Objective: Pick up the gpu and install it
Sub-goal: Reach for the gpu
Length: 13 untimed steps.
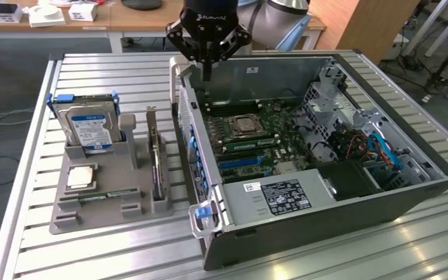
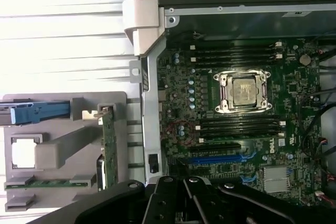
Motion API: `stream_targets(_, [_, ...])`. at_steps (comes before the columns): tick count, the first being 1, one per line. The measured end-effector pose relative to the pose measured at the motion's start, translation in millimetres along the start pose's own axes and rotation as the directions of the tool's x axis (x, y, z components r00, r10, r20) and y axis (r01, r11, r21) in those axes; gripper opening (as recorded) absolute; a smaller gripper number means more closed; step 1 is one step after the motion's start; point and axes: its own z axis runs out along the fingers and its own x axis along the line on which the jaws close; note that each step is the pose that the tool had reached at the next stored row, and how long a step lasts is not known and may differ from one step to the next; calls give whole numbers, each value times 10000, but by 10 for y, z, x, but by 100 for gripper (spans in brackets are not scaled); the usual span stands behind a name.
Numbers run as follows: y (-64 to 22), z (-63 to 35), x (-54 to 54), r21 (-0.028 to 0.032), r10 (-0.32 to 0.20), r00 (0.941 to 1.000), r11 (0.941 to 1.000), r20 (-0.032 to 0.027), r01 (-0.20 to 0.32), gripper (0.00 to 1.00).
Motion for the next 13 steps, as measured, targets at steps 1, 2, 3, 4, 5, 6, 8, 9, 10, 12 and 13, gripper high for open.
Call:
stream_targets(1, [-2, 0, 22, 0, 0, 10000, 10000, 0, 0, 11])
stream_targets(2, [-3, 0, 44, 0, -1, 10000, 10000, 0, 1, 11])
stream_targets(3, [-5, -1, 66, 0, -1, 10000, 10000, 0, 1, 11])
stream_targets(4, [-6, -1, 87, 0, 0, 10000, 10000, 0, 0, 11])
stream_targets(5, [-8, -1, 108, 0, 1, 10000, 10000, 0, -1, 11])
stream_targets(6, [-10, -2, 132, 0, 0, 10000, 10000, 0, 0, 11])
stream_targets(8, [-13, -3, 176, 1, 0, 10000, 10000, 0, 0, 11])
stream_targets(9, [-15, -3, 197, 0, 0, 10000, 10000, 0, 0, 11])
stream_targets(10, [-17, -3, 219, 0, 0, 10000, 10000, 0, 0, 11])
stream_targets(12, [-19, -4, 260, 0, 0, 10000, 10000, 0, 0, 11])
stream_targets(13, [-21, -4, 281, 0, 0, 10000, 10000, 0, 0, 11])
